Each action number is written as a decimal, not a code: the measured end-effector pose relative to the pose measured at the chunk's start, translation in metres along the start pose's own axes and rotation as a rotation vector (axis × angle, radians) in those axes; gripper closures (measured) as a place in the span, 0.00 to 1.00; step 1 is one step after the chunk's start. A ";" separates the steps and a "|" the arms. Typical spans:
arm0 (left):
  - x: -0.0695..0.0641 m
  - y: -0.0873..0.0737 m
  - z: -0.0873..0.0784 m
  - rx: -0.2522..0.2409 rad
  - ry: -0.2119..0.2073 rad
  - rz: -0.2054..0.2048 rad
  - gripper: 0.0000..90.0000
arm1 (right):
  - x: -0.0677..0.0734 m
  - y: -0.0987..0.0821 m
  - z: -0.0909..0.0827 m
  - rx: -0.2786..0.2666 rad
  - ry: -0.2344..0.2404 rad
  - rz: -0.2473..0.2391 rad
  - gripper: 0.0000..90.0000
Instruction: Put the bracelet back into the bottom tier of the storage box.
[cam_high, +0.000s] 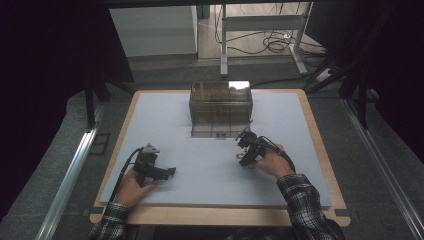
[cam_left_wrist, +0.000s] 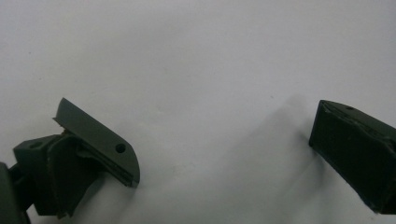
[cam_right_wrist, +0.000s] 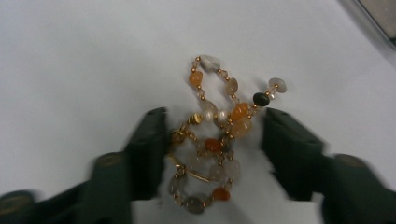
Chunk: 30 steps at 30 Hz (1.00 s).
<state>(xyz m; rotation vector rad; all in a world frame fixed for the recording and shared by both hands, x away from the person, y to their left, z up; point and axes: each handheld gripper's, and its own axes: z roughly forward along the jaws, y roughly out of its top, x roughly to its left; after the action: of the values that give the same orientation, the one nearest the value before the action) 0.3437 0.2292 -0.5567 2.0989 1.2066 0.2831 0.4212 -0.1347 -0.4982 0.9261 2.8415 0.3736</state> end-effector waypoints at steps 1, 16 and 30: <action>0.000 0.000 0.000 0.000 0.000 0.000 0.00 | 0.000 0.000 -0.001 0.005 0.003 0.000 0.59; 0.000 0.000 0.000 0.000 0.000 0.000 0.00 | -0.005 -0.001 -0.011 0.024 0.019 0.005 0.87; 0.000 0.000 0.000 0.000 0.000 0.000 0.00 | -0.008 0.002 -0.052 -0.044 -0.009 -0.014 0.87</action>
<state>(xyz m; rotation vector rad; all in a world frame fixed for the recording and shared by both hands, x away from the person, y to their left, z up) 0.3437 0.2292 -0.5567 2.0987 1.2067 0.2828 0.4182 -0.1480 -0.4471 0.8964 2.8183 0.4272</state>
